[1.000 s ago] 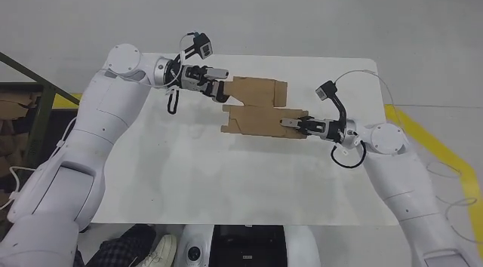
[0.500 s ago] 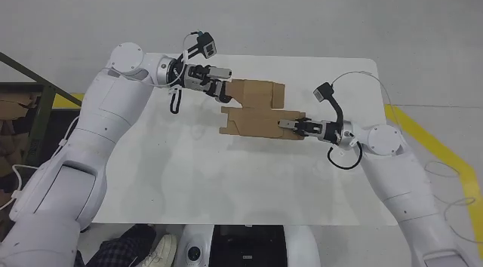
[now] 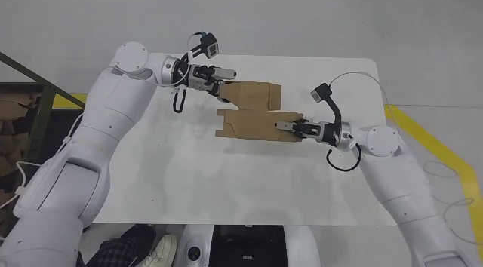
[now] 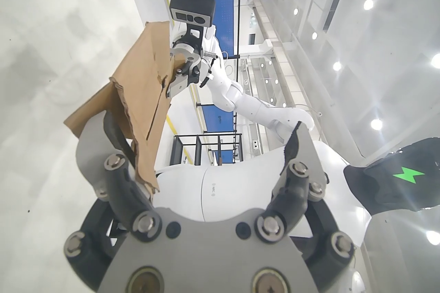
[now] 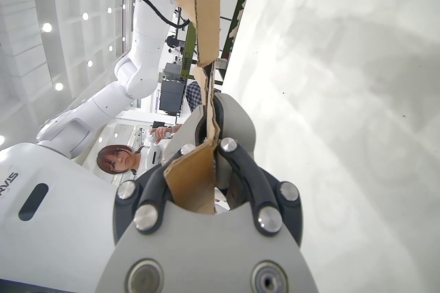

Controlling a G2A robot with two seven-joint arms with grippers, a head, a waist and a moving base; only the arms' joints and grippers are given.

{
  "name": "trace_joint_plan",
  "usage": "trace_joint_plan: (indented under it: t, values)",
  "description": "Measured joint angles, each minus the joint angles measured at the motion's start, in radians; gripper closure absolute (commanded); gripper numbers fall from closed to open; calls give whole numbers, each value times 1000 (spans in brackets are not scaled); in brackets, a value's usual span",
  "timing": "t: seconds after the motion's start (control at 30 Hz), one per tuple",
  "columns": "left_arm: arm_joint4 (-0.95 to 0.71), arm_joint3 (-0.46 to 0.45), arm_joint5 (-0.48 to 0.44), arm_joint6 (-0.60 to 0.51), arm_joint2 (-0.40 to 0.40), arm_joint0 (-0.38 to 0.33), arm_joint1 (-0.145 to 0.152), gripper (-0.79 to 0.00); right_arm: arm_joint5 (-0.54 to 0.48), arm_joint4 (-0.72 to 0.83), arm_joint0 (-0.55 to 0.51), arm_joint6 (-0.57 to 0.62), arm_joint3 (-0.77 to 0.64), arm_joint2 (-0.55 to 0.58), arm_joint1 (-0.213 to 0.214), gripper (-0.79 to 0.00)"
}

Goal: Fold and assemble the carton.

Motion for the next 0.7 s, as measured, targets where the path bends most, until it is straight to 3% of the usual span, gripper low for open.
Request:
trace_joint_plan:
  t: [0.13, 0.3, 0.4, 0.7]
  values:
    - [14, 2, -4, 4, 0, -2, -3, -757, 3, 2, -2, -4, -4, -1, 1, 0]
    - [24, 6, -3, 9, 0, -2, -6, -493, 2, 6, -5, -4, -13, -2, 2, 0]
    - [36, 7, -6, 17, 0, -3, -8, -397, 3, 9, -7, -8, -16, -3, 3, 0]
    - [150, -6, -20, 85, 7, -2, -6, -366, 6, 7, -9, -21, -26, -5, 4, 0]
